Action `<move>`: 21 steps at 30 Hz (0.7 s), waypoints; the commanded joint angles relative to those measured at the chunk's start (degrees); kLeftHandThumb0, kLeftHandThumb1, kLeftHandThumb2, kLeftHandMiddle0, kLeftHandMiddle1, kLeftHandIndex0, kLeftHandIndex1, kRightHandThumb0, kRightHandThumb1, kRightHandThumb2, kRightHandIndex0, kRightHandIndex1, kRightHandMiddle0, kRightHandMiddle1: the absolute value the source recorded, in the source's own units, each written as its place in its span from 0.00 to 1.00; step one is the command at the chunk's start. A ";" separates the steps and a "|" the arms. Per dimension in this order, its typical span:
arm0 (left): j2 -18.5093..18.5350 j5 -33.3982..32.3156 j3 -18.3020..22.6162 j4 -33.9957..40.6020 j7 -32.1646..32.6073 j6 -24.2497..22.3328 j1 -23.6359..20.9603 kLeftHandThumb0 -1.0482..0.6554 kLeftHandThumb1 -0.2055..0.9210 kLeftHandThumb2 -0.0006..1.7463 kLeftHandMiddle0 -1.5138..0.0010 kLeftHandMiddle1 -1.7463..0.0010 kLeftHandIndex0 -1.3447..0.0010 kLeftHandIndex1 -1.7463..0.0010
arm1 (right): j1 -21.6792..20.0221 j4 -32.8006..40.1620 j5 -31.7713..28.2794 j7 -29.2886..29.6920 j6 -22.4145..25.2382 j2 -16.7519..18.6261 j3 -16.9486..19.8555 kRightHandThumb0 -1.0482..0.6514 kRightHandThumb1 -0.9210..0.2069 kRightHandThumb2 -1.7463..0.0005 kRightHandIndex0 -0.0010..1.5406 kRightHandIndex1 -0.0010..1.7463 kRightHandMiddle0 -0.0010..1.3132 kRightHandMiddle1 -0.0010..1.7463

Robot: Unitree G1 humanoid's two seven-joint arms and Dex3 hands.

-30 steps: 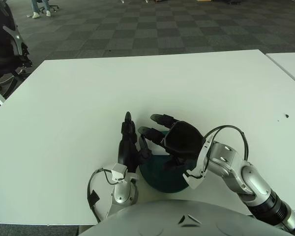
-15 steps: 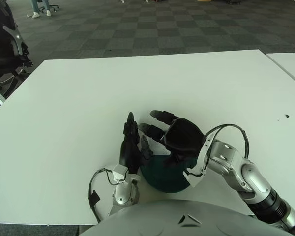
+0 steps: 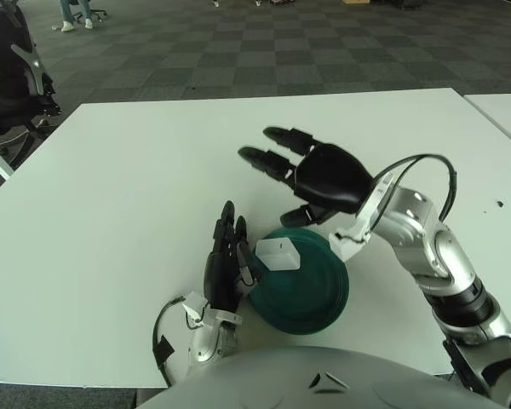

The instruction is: Put the charger into the plate.

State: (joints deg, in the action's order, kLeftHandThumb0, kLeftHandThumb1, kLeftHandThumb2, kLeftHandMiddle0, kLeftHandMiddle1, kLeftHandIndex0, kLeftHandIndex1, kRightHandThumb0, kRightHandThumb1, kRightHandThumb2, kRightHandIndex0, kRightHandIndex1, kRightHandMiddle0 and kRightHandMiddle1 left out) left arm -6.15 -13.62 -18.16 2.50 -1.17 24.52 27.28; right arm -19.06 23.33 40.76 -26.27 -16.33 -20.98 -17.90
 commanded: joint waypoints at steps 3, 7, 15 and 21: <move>-1.25 -0.90 3.26 -10.78 -2.46 1.49 -0.55 0.08 1.00 0.55 0.85 0.99 1.00 0.85 | 0.81 -11.51 -8.40 5.71 -3.78 1.16 2.02 0.04 0.00 0.41 0.08 0.01 0.03 0.02; -1.99 -2.95 6.43 -21.39 -4.63 2.49 -3.23 0.08 1.00 0.54 0.83 0.99 1.00 0.77 | 0.36 -13.02 -15.50 4.47 -0.72 3.75 2.84 0.07 0.00 0.41 0.08 0.01 0.04 0.03; -1.34 -0.83 6.47 -18.78 -2.90 1.33 -4.38 0.07 1.00 0.55 0.82 0.99 1.00 0.62 | 4.43 -7.67 -34.40 3.89 24.94 14.78 9.46 0.06 0.00 0.39 0.09 0.01 0.02 0.17; -0.85 -0.40 6.81 -17.82 -2.86 1.22 -4.71 0.06 1.00 0.55 0.81 0.99 1.00 0.59 | 10.97 -3.79 -43.30 11.21 34.82 22.99 15.48 0.06 0.00 0.44 0.15 0.02 0.00 0.29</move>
State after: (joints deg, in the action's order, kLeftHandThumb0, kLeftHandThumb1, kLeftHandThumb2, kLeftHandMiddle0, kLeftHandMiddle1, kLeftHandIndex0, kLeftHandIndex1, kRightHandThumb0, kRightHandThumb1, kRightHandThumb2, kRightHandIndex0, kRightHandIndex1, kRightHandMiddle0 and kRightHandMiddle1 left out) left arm -5.63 -14.07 -14.05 -5.24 -4.42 27.87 21.60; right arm -13.95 15.47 7.32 -21.22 7.13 -5.73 -9.39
